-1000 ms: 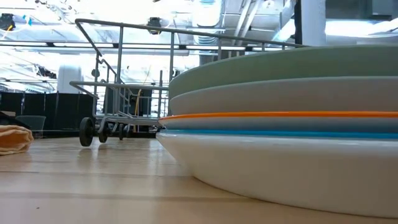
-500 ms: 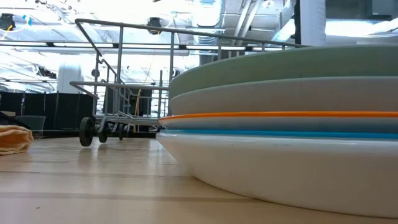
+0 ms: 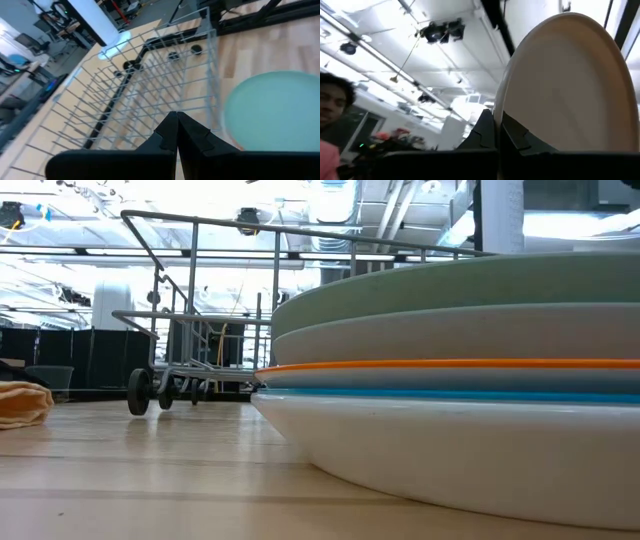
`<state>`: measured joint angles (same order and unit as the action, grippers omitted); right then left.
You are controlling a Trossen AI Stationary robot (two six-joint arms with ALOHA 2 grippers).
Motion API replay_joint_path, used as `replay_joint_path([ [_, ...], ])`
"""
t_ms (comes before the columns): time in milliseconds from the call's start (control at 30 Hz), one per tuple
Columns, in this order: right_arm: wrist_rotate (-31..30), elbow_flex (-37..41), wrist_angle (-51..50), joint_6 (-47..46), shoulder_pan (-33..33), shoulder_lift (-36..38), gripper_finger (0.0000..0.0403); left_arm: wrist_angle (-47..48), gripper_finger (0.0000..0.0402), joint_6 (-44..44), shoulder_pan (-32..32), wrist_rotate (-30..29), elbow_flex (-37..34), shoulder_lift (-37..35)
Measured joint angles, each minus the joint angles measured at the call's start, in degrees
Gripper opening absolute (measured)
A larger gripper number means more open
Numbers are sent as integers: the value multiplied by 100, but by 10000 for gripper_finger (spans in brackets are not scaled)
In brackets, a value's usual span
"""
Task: Sort dishes
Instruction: Put the light brown plate in the dish rack
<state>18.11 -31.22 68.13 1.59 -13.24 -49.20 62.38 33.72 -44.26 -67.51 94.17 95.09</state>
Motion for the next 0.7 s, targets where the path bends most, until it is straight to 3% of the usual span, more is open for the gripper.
replay_joint_path([
  [100, 13, -2, 91, -14, 70, 26, 0, 145, 0, -186, 161, -2, 0, 0],
  [267, 761, -2, -7, -30, 175, 18, 0, 794, 0, 151, 432, -46, -204, -1],
  [700, 860, -4, -526, -504, 529, 18, 0, 856, 0, 457, 639, -138, -531, 0],
])
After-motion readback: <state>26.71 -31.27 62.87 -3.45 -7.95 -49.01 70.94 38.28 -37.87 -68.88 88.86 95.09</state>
